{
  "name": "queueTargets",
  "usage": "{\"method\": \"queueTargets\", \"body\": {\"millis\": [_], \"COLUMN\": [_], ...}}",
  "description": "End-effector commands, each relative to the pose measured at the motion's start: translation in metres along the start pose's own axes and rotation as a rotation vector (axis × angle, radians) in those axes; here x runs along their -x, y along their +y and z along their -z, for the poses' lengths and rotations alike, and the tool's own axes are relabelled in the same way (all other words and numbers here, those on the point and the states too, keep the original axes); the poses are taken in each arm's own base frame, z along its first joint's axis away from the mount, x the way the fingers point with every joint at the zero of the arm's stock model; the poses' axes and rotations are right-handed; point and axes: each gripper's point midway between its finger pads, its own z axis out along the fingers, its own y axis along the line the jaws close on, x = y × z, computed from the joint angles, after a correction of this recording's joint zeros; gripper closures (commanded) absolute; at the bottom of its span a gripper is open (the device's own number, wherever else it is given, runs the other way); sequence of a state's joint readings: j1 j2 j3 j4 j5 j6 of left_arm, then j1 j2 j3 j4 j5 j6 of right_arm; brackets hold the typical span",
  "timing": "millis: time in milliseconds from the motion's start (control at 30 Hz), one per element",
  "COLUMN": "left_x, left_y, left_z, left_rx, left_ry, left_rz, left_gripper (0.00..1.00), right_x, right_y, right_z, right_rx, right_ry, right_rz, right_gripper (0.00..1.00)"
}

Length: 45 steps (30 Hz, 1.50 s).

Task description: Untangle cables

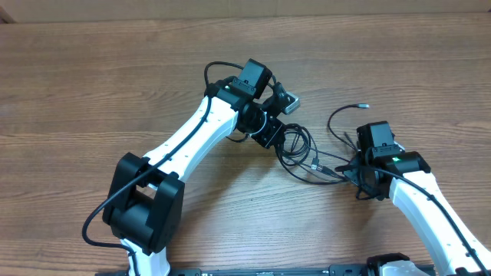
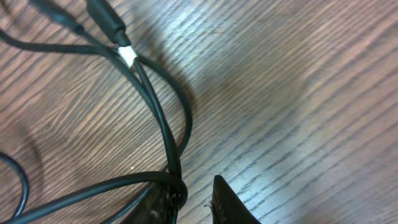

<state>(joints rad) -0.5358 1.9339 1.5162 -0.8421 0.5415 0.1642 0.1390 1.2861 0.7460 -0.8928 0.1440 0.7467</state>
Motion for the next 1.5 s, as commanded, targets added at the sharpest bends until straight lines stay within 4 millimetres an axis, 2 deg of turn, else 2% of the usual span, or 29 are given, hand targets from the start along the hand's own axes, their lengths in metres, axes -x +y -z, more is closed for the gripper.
{"method": "queueTargets", "body": {"millis": [0,67,100,167,300,467,567,633,667,800,933,1000,1067,1133,1467], "left_x": [0.005,0.005,0.005,0.005,0.005,0.005,0.010,0.020,0.024,0.036,0.037,0.035,0.032,0.030,0.018], "left_y": [0.019,0.019,0.019,0.019,0.019,0.020,0.021,0.018,0.017,0.017,0.025,0.028,0.031,0.034,0.052], "left_z": [0.021,0.021,0.021,0.021,0.021,0.022,0.033,0.051,0.058,0.089,0.108,0.110,0.109,0.109,0.110], "left_rx": [0.079,0.079,0.079,0.079,0.079,0.092,0.115,0.135,0.147,0.217,0.276,0.287,0.292,0.302,0.400], "left_ry": [-0.038,-0.038,-0.038,-0.038,-0.038,-0.038,-0.054,-0.097,-0.114,-0.188,-0.216,-0.210,-0.201,-0.192,-0.143], "left_rz": [0.003,0.003,0.003,0.003,0.003,-0.001,-0.005,-0.030,-0.037,-0.061,-0.053,-0.043,-0.034,-0.027,0.011], "left_gripper": [0.96,0.96,0.96,0.96,0.96,0.96,0.96,0.96,0.96,0.95,0.89,0.79,0.48,0.33,0.30], "right_x": [0.015,0.018,0.018,0.018,0.022,0.021,0.021,0.019,0.017,0.010,0.010,0.010,0.009,0.009,0.008], "right_y": [-0.019,-0.016,-0.015,-0.015,-0.007,0.007,0.010,0.016,0.023,0.044,0.044,0.043,0.043,0.043,0.042], "right_z": [0.000,0.000,0.000,0.000,0.000,-0.001,-0.001,0.000,0.000,0.003,0.003,0.003,0.003,0.003,0.003], "right_rx": [-0.100,-0.083,-0.083,-0.083,-0.047,0.022,0.034,0.065,0.098,0.212,0.211,0.211,0.210,0.209,0.206], "right_ry": [-0.085,-0.095,-0.096,-0.096,-0.106,-0.087,-0.084,-0.071,-0.060,-0.020,-0.021,-0.021,-0.020,-0.018,-0.014], "right_rz": [-0.079,-0.081,-0.082,-0.074,-0.058,0.001,0.001,0.043,0.088,0.207,0.206,0.206,0.206,0.207,0.207], "right_gripper": [0.78,0.53,0.43,0.34,0.22,0.20,0.17,0.07,0.06,0.03,0.03,0.03,0.03,0.03,0.02]}}
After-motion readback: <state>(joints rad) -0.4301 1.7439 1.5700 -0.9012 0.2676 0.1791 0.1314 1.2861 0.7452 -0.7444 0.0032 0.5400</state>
